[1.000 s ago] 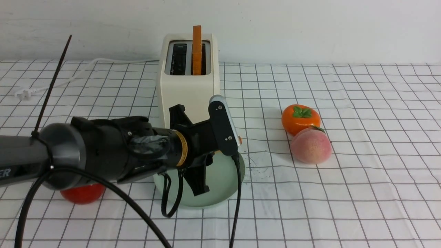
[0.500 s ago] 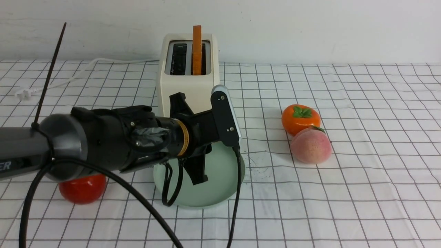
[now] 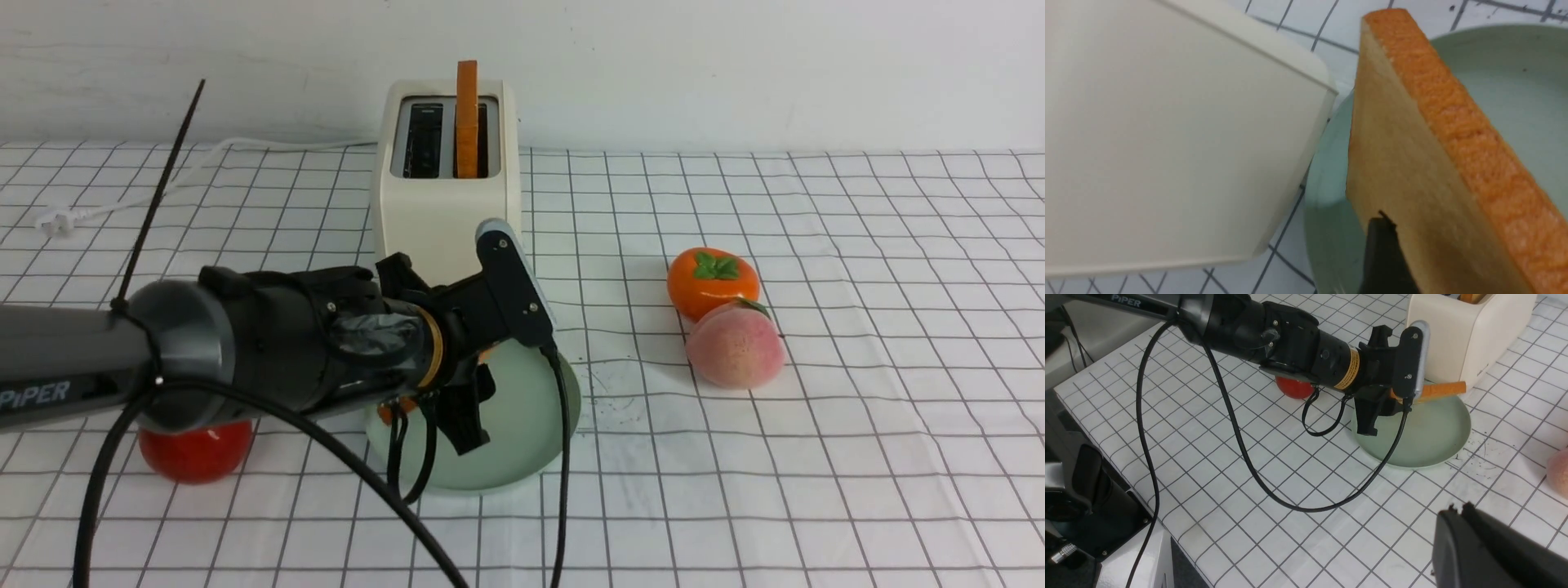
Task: Take toasted bread from bread machine on white checkered table place on plate.
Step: 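Place the slice of bread on the plate with the left gripper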
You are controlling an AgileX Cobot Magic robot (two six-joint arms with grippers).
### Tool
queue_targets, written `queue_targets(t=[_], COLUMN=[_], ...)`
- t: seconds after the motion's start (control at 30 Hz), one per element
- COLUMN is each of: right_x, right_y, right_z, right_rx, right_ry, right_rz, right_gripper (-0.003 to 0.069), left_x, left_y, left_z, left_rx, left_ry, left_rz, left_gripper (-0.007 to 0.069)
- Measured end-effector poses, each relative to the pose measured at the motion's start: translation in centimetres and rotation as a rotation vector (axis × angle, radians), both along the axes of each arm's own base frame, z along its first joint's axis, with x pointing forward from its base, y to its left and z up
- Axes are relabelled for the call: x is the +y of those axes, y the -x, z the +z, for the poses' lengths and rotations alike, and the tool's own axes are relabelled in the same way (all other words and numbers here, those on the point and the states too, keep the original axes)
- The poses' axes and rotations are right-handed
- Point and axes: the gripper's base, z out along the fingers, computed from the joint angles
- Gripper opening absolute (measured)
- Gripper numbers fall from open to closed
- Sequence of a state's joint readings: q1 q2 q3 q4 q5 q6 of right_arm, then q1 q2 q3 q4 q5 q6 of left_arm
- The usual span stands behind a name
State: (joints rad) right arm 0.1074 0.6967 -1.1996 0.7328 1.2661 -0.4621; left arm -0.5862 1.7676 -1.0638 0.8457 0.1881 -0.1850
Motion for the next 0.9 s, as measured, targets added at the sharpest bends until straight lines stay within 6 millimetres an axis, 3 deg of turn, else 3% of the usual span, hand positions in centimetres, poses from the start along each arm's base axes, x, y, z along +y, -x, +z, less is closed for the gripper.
queue_targets(t=[0.07, 0.27, 0.67, 0.9], right_x=[0.0, 0.0, 0.0, 0.1], right_y=[0.0, 0.0, 0.0, 0.1], right_z=[0.0, 0.0, 0.0, 0.1], right_rx=[-0.004, -0.016, -0.017, -0.016], right_ry=[0.003, 0.013, 0.014, -0.004], right_rz=[0.002, 0.009, 0.010, 0.023], right_gripper=[0.0012, 0.0013, 0.0014, 0.0017], left_x=[0.3, -0.4, -2.9, -1.9], left_y=[0.2, 1.5, 4.2, 5.6], left_z=[0.8, 1.9, 1.7, 5.9], left_rx=[0.008, 0.013, 0.044, -0.019], left_ry=[0.041, 0.043, -0.044, 0.059], left_rz=[0.059, 0.092, 0.058, 0.096], left_gripper=[0.0518, 0.0618, 0.0585, 0.0542])
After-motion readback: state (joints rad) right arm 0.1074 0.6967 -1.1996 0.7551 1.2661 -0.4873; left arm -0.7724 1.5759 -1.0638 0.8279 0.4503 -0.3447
